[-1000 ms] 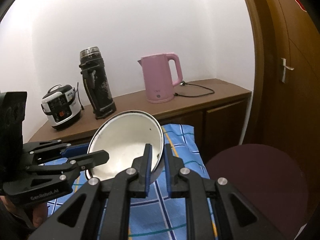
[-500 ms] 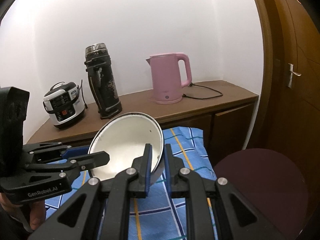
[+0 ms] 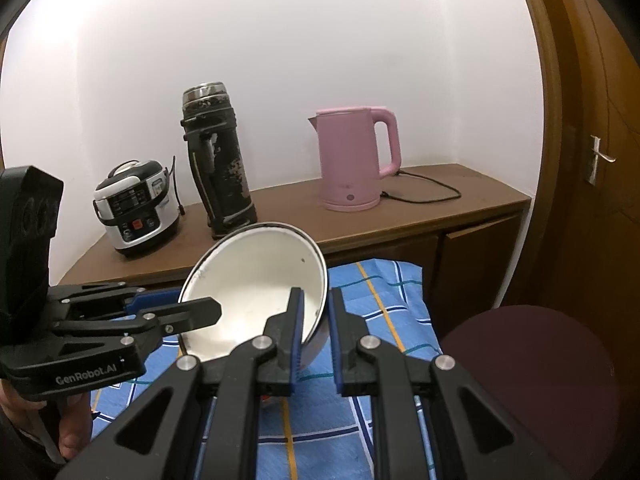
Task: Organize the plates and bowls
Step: 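Lift the white enamel bowl with both grippers toward the pink-and-steel bowls, then carry the white enamel bowl over the pink bowl with both grippers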
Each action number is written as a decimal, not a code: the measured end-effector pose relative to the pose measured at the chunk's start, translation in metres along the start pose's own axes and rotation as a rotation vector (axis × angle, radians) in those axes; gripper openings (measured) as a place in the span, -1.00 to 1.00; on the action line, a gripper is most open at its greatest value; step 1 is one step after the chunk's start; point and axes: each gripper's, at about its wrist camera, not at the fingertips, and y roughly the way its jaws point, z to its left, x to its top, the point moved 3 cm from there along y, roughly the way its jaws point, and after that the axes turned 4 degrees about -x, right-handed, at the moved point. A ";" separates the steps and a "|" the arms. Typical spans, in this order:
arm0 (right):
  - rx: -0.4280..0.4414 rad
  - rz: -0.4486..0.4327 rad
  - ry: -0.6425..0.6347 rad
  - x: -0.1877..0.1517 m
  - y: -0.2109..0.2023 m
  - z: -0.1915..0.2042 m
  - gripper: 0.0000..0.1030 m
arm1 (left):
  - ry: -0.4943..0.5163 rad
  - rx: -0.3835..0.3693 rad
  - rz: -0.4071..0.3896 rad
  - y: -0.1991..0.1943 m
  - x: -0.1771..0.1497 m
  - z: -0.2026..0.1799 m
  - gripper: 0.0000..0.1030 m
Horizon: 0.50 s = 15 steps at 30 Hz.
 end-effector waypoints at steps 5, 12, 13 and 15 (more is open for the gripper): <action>0.012 0.014 -0.003 0.002 0.008 0.006 -0.76 | -0.020 0.007 0.020 0.001 0.001 0.009 -0.49; 0.032 0.036 -0.002 -0.001 0.018 0.012 -0.75 | -0.039 0.023 0.044 0.004 0.001 0.020 -0.49; 0.034 0.040 -0.002 -0.002 0.020 0.013 -0.75 | -0.042 0.025 0.048 0.004 0.001 0.021 -0.49; 0.038 0.046 -0.007 -0.003 0.023 0.014 -0.75 | -0.047 0.030 0.056 0.005 0.001 0.024 -0.49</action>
